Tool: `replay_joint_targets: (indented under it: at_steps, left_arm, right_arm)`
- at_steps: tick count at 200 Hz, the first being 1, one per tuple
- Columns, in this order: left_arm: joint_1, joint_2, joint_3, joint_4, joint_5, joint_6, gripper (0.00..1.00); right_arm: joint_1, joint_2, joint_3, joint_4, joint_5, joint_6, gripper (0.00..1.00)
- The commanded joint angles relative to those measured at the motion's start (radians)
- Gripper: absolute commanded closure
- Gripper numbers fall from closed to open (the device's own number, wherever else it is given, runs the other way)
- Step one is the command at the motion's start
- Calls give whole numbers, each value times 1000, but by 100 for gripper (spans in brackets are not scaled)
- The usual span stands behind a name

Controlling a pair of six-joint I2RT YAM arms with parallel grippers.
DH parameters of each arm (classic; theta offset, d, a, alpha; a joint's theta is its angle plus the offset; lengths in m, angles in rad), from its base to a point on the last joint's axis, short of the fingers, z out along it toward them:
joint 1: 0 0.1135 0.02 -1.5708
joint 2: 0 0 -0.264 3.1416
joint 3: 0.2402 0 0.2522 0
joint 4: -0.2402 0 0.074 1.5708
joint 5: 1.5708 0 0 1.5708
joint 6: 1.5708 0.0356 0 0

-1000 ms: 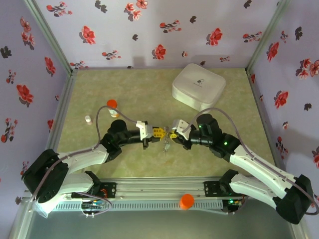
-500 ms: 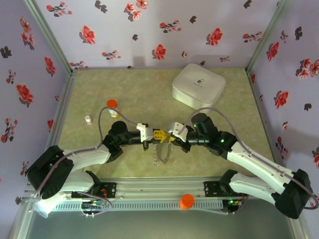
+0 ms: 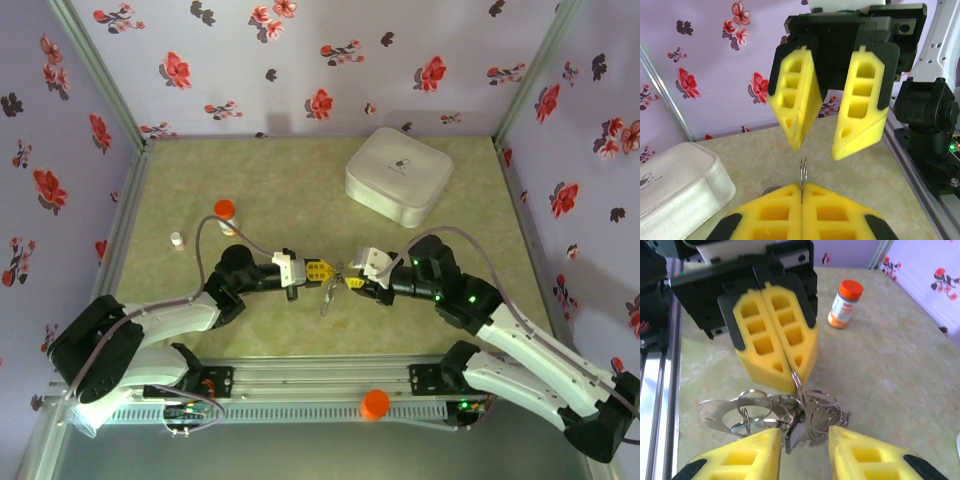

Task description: Put the keys on the keyring

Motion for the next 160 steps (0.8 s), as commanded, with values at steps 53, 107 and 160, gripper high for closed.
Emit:
replay_joint_targets:
  at_steps: [53,107,160]
  left_arm:
    - [-8,-2,-1,73,32,-3,100]
    - [-7,4,1,85,34,-7,100]
    - [-7,-7,9,4,-58,8,80]
  right_arm:
    - [4,73,-40,203,-77,92,76]
    - [5,106,-33,193,-84,87,90]
    - [6,116,8,118,-97,37,100]
